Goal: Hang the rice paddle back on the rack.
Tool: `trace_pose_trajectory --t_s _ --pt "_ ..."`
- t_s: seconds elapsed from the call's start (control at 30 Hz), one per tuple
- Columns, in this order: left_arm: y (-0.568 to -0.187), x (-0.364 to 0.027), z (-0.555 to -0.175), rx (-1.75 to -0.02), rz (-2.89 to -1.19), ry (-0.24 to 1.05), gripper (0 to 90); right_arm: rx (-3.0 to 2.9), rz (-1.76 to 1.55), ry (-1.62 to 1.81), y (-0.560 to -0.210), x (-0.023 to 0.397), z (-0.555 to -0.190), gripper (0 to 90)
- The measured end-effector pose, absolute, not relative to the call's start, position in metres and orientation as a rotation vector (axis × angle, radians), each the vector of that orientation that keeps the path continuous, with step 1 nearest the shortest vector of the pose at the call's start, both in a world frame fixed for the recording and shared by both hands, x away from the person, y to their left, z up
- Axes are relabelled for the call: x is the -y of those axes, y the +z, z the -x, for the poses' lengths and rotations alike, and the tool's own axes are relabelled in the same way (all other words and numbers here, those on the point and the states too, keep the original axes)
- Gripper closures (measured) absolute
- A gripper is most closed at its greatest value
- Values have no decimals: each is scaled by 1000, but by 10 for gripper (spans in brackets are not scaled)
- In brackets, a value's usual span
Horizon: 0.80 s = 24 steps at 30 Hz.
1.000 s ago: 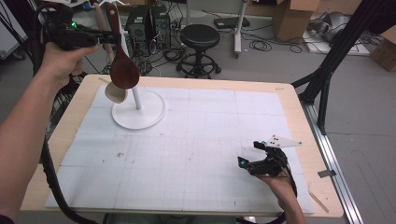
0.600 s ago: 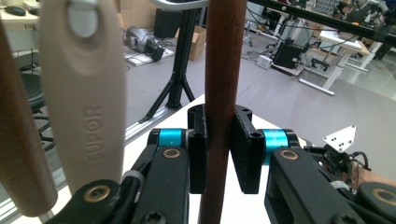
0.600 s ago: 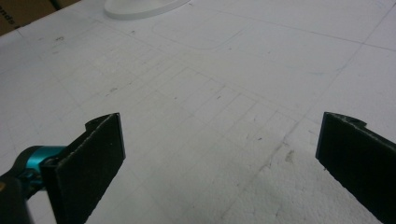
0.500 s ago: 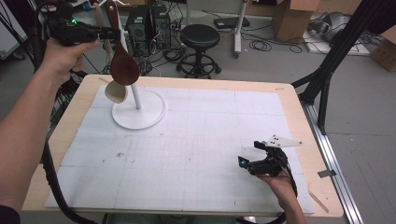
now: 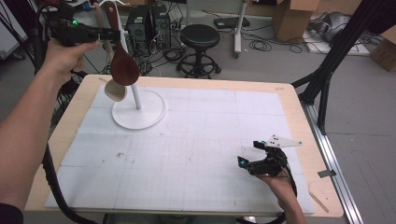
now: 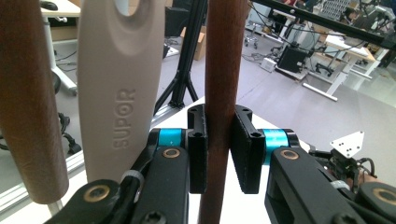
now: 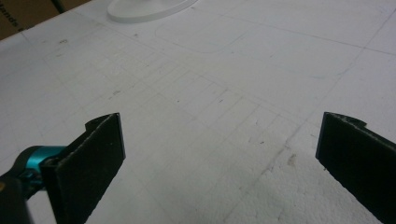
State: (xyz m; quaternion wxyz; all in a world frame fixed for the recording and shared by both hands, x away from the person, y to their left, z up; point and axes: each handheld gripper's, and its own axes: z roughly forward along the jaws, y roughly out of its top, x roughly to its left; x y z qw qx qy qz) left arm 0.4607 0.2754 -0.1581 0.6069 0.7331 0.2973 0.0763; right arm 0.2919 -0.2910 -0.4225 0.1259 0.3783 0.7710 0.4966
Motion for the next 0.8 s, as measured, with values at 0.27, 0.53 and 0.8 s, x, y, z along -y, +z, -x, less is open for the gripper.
trace_pose_trajectory --t_s 0.27,0.53,0.8 --pt "-161 -275 -458 -701 -1680 186 764 -2249 -1096 1456 -422 290 -292 6" --pt "-162 -273 -452 -709 -1707 202 703 -2253 -1093 1463 -422 289 -292 6" --pt "-159 -273 -443 -721 -1736 265 676 -2252 -1083 1464 -421 289 -291 6"
